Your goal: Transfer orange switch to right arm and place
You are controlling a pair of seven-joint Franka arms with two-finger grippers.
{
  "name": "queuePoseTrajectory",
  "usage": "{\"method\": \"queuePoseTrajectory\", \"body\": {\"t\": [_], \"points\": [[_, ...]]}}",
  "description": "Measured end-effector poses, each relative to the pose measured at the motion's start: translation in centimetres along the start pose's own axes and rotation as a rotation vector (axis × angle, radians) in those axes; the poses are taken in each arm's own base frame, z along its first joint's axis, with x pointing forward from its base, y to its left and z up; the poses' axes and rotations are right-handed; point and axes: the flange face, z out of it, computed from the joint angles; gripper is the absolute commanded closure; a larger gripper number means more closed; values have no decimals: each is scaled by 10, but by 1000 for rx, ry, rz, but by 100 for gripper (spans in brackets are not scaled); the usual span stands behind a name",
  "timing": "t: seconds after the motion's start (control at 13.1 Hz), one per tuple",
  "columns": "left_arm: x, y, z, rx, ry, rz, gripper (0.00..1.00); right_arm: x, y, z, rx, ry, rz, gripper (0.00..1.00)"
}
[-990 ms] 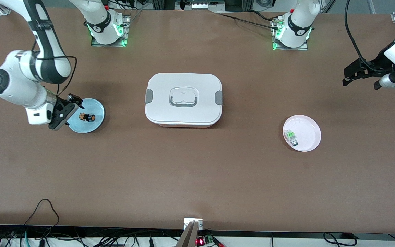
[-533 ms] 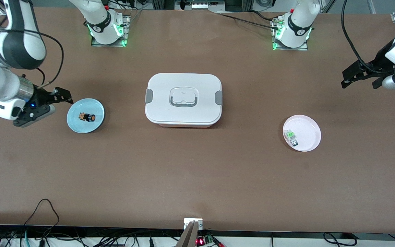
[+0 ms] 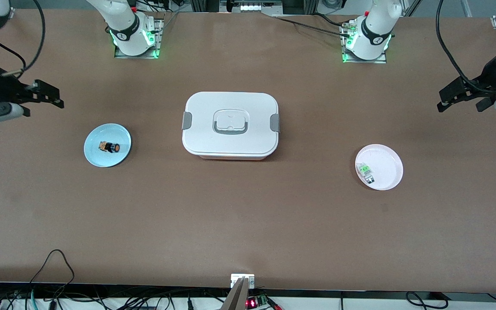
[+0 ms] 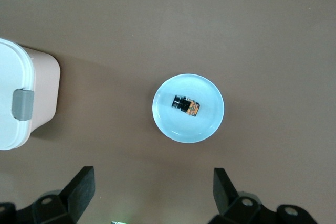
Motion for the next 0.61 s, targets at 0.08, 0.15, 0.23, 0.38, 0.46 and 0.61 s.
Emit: {"method": "queuePoseTrajectory", "body": {"t": [0.08, 0.15, 0.23, 0.38, 0.46, 0.61], "points": [[1, 0, -1, 0, 2, 0, 0, -3, -2, -12, -1, 3, 57, 0], [2, 0, 0, -1, 2, 0, 0, -4, -3, -22, -2, 11, 127, 0], [3, 0, 1, -1, 0, 0, 0, -5, -5, -29, -3, 22, 177, 0], [7, 0, 6, -1, -5, -1, 0, -5, -7, -39, -5, 40, 215, 0], [8, -1, 8, -1, -8, -1, 0, -5, -7, -44, -6, 49, 217, 0], [10, -1, 12, -2, -14, -1, 0, -5, -5, -48, -9, 55, 223, 0]]}}
